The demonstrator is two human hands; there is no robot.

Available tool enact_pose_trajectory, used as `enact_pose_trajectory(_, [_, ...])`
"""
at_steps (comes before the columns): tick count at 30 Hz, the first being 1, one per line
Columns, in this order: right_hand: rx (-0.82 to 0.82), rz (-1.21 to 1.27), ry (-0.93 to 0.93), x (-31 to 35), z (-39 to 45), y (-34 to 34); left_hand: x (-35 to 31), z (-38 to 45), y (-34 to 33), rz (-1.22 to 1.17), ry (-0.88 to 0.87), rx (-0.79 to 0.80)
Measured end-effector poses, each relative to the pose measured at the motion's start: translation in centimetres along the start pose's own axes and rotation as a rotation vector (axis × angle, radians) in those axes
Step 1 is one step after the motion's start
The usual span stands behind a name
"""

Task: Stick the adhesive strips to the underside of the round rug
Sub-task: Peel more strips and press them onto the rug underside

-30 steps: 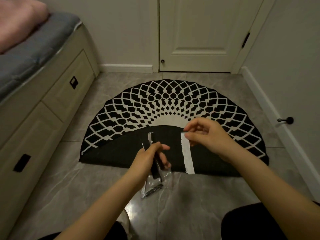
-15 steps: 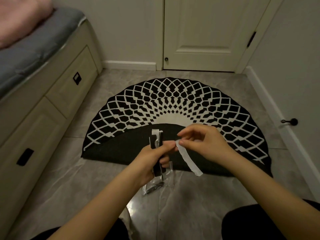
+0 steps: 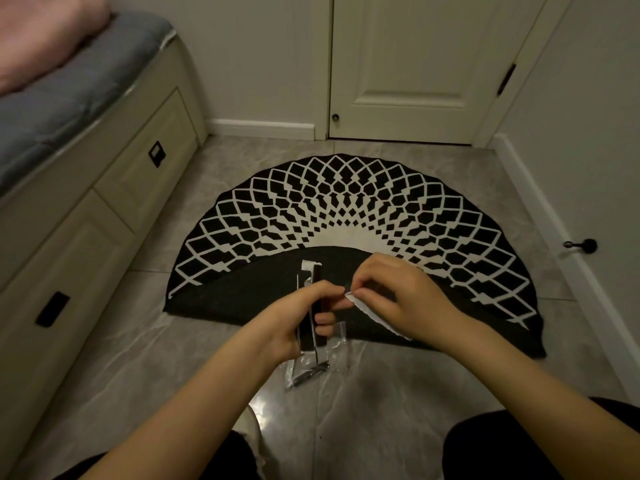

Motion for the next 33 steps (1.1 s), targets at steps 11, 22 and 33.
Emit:
enact_pose_trajectory(11, [0.014, 0.554, -0.304, -1.5, -0.8, -0.1, -3.2, -0.2, 3.2, 0.121, -0.197, -0.244])
enact_pose_trajectory(22, [0.047, 0.688, -0.33, 0.1, -1.5, 1.2, -3.6, -0.1, 6.7, 0.073, -0.263, -0.426])
enact_pose_trajectory(33, [-0.108, 0.992, -0.573, -3.7, -1.9, 4.1, -4.0, -0.2, 9.8, 0.072, -0.338, -0.604])
Point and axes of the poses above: each hand's wrist, its own z-axis towards the middle knuckle, its own y-axis out of the back of the hand, x = y × z, the point moved 10 cm from there along z, towards the middle knuckle, and after that the axes turned 2 degrees about -y, right-handed, at the moved point
